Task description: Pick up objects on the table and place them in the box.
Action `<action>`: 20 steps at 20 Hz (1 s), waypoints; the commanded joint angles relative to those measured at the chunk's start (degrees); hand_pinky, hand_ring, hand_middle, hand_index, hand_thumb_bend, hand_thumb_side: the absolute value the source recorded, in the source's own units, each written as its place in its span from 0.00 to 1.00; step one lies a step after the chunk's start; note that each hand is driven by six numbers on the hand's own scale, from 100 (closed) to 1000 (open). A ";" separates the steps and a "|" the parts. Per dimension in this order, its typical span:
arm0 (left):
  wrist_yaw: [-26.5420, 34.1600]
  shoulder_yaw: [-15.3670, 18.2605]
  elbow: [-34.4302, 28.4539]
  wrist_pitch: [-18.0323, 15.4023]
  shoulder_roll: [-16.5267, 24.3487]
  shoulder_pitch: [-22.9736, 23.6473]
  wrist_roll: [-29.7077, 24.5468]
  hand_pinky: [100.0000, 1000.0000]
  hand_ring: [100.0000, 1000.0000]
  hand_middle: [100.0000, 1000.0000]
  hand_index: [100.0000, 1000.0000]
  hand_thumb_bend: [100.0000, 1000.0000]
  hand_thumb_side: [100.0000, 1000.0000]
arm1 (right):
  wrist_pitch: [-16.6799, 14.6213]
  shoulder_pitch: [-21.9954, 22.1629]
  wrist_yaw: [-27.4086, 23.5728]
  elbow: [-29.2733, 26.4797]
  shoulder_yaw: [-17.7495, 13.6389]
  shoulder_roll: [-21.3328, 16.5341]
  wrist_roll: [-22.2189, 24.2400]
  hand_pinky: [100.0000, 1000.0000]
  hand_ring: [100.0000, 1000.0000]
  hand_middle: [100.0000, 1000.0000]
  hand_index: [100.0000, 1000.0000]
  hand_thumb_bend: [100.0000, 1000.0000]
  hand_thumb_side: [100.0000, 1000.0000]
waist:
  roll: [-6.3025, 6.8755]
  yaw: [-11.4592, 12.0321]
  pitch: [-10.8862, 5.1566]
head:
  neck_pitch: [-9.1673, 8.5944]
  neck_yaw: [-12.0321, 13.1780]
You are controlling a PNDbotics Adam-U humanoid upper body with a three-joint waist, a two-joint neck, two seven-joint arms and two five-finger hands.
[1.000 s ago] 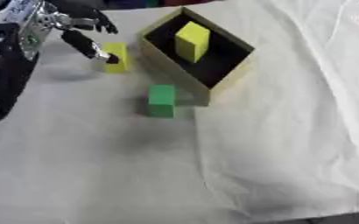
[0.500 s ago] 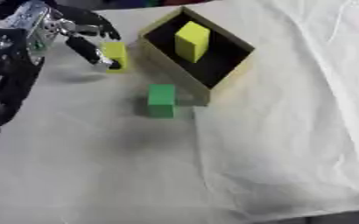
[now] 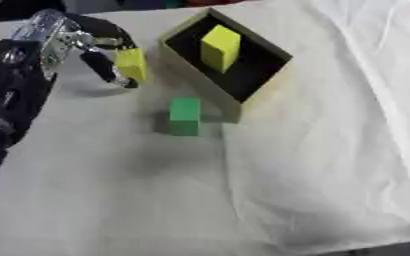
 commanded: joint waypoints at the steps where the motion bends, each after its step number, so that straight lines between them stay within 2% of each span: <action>1: -1.33 0.67 -0.25 -2.54 0.65 -0.89 -1.08 0.68 0.75 0.66 0.80 0.25 0.59 | 0.18 -0.87 -0.11 -1.39 -0.12 0.11 -0.01 0.76 0.75 0.54 0.69 0.00 1.00 | -0.24 -0.01 -0.96 | -0.63 0.22; 2: -1.49 0.80 -0.30 -2.33 0.63 -0.93 -0.47 0.66 0.73 0.61 0.77 0.26 0.48 | 0.19 -0.87 -0.11 -1.39 -0.14 0.12 -0.02 0.76 0.75 0.54 0.69 0.00 1.00 | -0.26 0.00 -0.97 | -0.58 0.23; 4: -1.46 1.13 -0.66 -1.55 0.64 -1.06 0.94 0.63 0.69 0.56 0.73 0.16 0.36 | 0.21 -0.83 -0.13 -1.39 -0.14 0.15 -0.02 0.76 0.75 0.54 0.69 0.00 1.00 | -0.29 0.04 -1.01 | -0.55 0.22; 7: -0.50 1.38 -1.72 -0.60 0.90 -1.48 2.62 0.62 0.67 0.54 0.72 0.08 0.30 | 0.31 -0.73 -0.02 -1.33 -0.13 0.08 0.07 0.76 0.75 0.54 0.69 0.00 1.00 | -0.26 0.14 -1.10 | -0.42 0.16; 10: 1.25 1.72 -3.23 -0.12 1.45 -2.17 2.78 0.58 0.64 0.51 0.68 0.00 0.18 | 0.37 -0.56 0.03 -1.32 -0.12 0.03 0.08 0.76 0.75 0.54 0.69 0.00 1.00 | -0.19 0.28 -1.30 | -0.20 0.10; 12: 2.41 1.90 -4.14 0.40 1.88 -2.51 2.55 0.58 0.64 0.50 0.68 0.00 0.18 | 0.39 -0.49 0.05 -1.33 -0.12 0.01 0.08 0.76 0.75 0.54 0.69 0.00 1.00 | -0.16 0.32 -1.41 | -0.17 0.04; 13: 2.95 2.04 -4.65 0.84 2.14 -2.75 2.48 0.55 0.61 0.48 0.65 0.00 0.13 | 0.41 -0.42 0.06 -1.33 -0.12 0.01 0.07 0.76 0.75 0.54 0.69 0.00 1.00 | -0.15 0.36 -1.52 | -0.14 0.02; 14: 3.44 2.13 -5.16 1.28 2.36 -2.97 2.40 0.54 0.60 0.48 0.65 0.00 0.12 | 0.42 -0.35 0.06 -1.32 -0.12 0.02 0.07 0.76 0.75 0.54 0.69 0.00 1.00 | -0.14 0.39 -1.62 | -0.13 0.00; 20: 6.79 2.33 -8.03 2.83 2.88 -4.40 0.38 0.54 0.60 0.48 0.65 0.00 0.15 | 0.50 -0.12 0.08 -1.31 -0.04 0.09 0.07 0.76 0.76 0.54 0.69 0.00 1.00 | -0.16 0.49 -1.99 | -0.09 -0.13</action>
